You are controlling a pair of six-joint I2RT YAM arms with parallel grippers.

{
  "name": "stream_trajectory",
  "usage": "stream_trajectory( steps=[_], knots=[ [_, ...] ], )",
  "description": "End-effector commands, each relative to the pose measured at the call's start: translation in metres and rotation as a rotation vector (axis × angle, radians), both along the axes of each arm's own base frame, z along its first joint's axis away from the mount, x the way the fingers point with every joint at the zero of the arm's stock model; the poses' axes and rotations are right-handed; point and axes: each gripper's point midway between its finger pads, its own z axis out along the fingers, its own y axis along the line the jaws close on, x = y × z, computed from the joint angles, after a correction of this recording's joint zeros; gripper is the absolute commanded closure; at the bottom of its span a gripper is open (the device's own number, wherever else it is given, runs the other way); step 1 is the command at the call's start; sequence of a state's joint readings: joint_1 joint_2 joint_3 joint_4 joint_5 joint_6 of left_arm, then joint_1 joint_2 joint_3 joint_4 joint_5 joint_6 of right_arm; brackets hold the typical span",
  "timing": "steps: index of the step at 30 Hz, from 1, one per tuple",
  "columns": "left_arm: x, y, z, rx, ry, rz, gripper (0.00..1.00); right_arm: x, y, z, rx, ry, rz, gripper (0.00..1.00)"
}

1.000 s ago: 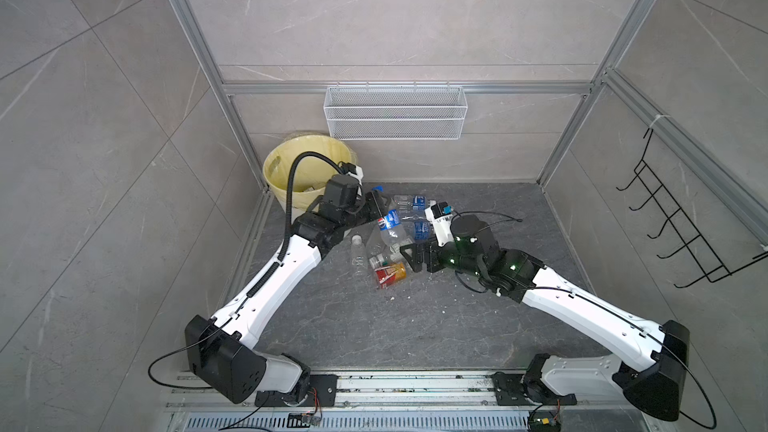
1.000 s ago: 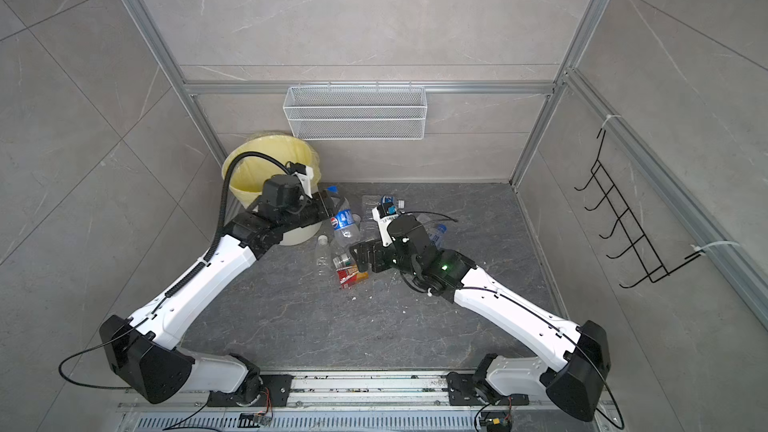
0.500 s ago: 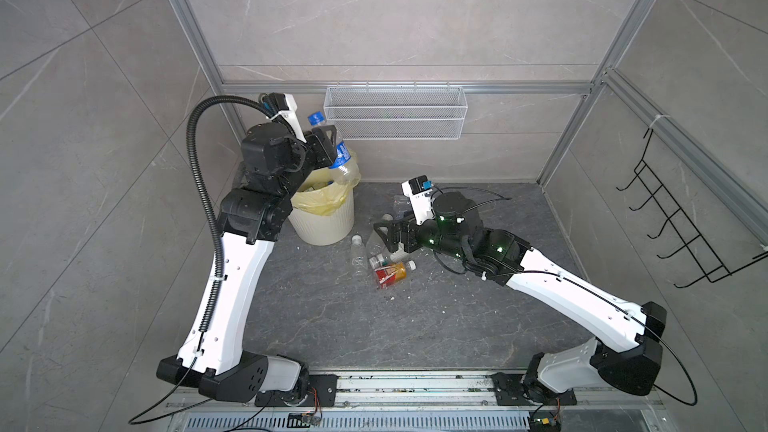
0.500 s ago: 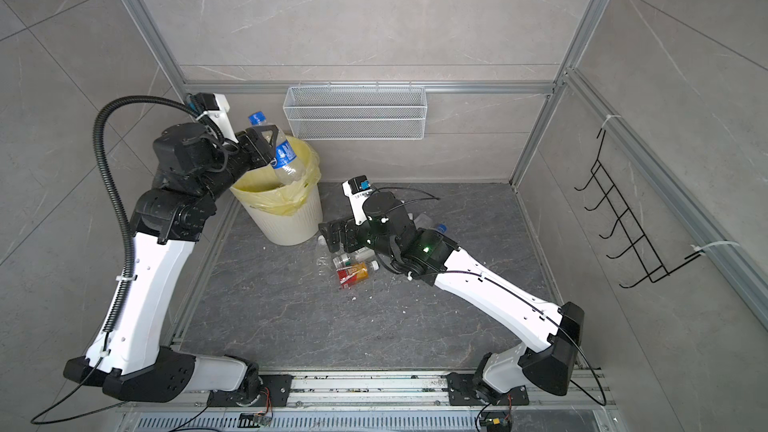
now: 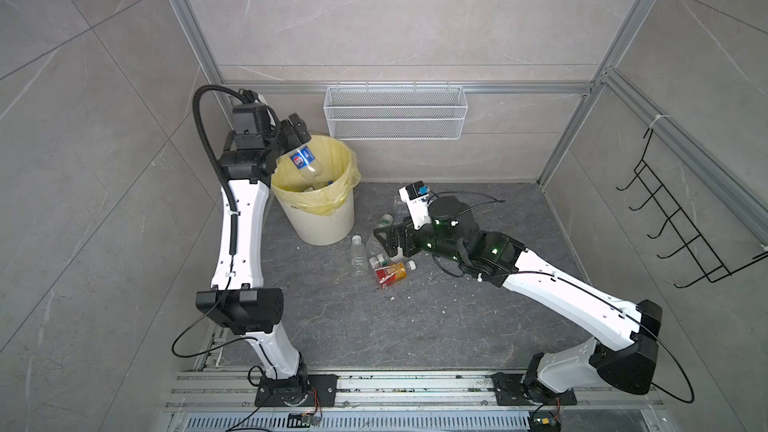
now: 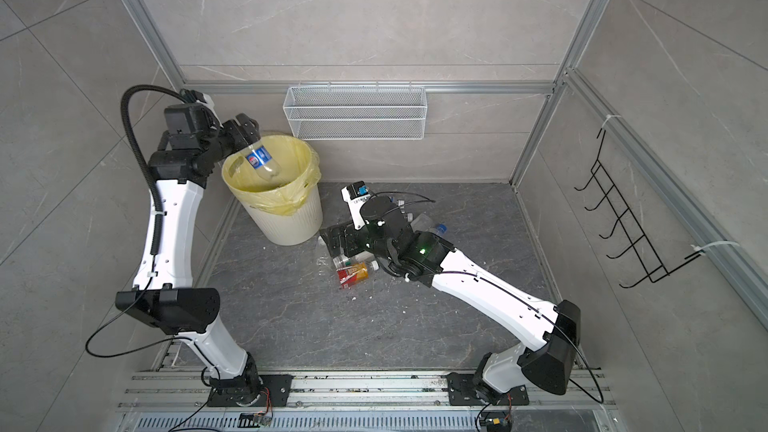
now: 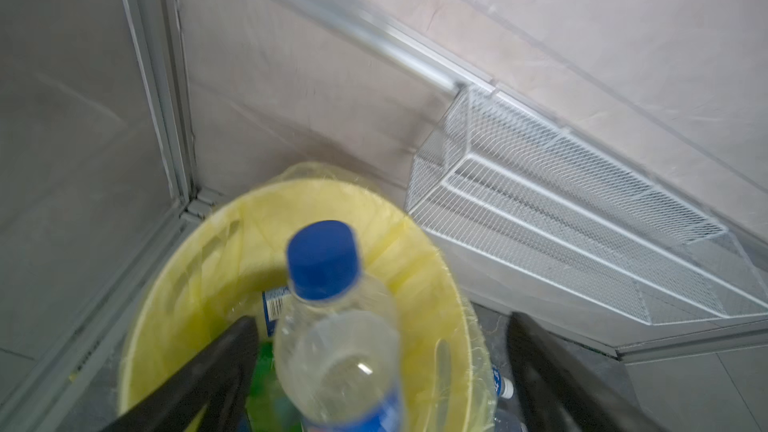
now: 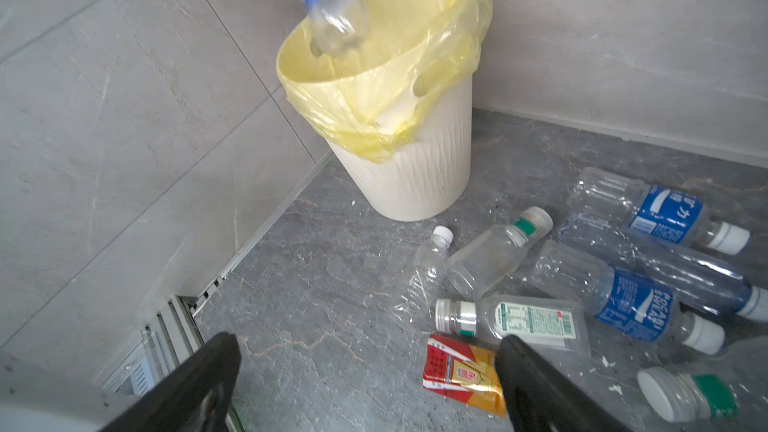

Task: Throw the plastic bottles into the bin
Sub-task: 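Open the left gripper over the bin to drop the blue-labelled bottle, then return the left gripper to the pile while the right lowers onto Soda water bottle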

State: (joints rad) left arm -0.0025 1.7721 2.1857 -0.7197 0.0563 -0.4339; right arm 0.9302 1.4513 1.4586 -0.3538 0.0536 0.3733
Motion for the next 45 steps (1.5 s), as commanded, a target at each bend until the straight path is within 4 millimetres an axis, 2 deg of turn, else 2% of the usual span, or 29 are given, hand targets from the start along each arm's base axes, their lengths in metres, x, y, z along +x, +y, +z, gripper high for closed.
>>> stream_trajectory(
  steps=[1,6,12,19,24,29,33,35,39,45],
  knots=[
    [-0.033,-0.024,0.04,-0.075,-0.098,-0.097,0.0,-0.009,-0.01,-0.005,-0.011,0.016,-0.011,0.0],
    [-0.049,-0.028,0.039,-0.069,-0.099,-0.122,0.0,-0.009,-0.014,-0.011,-0.011,0.028,-0.027,0.0],
    [-0.07,-0.05,0.038,-0.014,-0.107,-0.193,0.0,-0.004,-0.025,-0.022,-0.026,0.045,-0.098,0.0],
    [-0.091,-0.113,0.025,0.196,-0.113,-0.316,0.0,0.003,-0.058,-0.042,-0.1,0.059,-0.25,0.0],
    [-0.106,-0.175,0.006,0.426,-0.125,-0.425,0.0,0.007,-0.101,-0.06,-0.151,0.08,-0.402,0.0],
    [-0.11,-0.217,-0.02,0.559,-0.115,-0.497,0.0,0.015,-0.149,-0.097,-0.184,0.173,-0.55,0.0],
    [-0.117,-0.255,-0.046,0.653,-0.134,-0.59,0.0,0.028,-0.187,-0.14,-0.167,0.313,-0.651,0.0],
    [-0.117,-0.267,-0.056,0.707,-0.147,-0.596,0.0,0.034,-0.202,-0.159,-0.182,0.356,-0.695,0.0],
    [-0.114,-0.282,-0.078,0.776,-0.132,-0.6,0.0,0.046,-0.225,-0.195,-0.203,0.456,-0.752,0.0],
    [-0.1,-0.286,-0.114,0.885,-0.059,-0.544,0.0,0.069,-0.241,-0.232,-0.205,0.541,-0.785,0.02]
  ],
)
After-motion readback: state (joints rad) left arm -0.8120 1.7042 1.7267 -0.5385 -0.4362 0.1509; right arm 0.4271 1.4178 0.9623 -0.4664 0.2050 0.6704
